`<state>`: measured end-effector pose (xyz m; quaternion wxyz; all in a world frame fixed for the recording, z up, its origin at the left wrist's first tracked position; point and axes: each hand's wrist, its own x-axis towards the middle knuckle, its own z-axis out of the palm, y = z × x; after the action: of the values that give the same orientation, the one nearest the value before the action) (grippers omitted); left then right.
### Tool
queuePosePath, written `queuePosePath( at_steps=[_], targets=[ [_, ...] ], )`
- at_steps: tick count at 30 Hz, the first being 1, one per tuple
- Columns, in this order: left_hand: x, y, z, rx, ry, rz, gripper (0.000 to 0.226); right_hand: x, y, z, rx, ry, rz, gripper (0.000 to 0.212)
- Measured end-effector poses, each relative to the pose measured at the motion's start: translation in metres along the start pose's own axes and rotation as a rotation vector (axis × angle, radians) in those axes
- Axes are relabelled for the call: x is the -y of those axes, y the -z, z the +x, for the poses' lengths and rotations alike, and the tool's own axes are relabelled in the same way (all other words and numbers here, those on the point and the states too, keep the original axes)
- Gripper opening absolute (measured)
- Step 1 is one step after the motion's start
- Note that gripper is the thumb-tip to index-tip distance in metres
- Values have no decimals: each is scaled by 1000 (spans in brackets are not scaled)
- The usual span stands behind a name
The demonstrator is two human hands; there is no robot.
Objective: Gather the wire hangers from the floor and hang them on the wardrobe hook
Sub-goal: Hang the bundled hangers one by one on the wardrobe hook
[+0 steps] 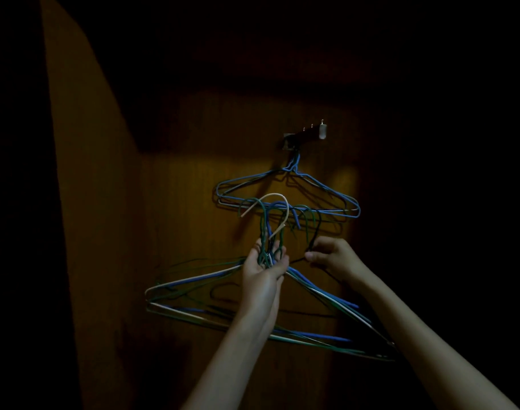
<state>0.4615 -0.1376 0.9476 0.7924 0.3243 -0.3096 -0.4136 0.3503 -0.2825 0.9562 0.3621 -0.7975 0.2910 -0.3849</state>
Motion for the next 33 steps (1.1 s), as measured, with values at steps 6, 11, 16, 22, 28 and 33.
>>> queuePosePath(
  at_steps=[6, 11, 16, 22, 28, 33],
  targets=[
    [0, -1, 3, -14, -4, -12, 65, 26, 0, -4, -164, 45, 109, 15],
    [0, -3, 3, -40, 31, -1, 68, 46, -9, -3, -143, 87, 90, 7],
    [1, -9, 8, -31, 23, 30, 65, 58, -21, -2, -125, 102, 104, 5],
    [-6, -8, 16, -58, 4, 6, 66, 60, -21, 1, -61, 101, 72, 8],
    [-14, -7, 26, -41, -25, 7, 63, 38, -6, -9, -42, 31, -9, 16],
    [-18, -15, 36, -14, -41, -5, 65, 29, 14, -22, -116, 27, -62, 13]
  ],
)
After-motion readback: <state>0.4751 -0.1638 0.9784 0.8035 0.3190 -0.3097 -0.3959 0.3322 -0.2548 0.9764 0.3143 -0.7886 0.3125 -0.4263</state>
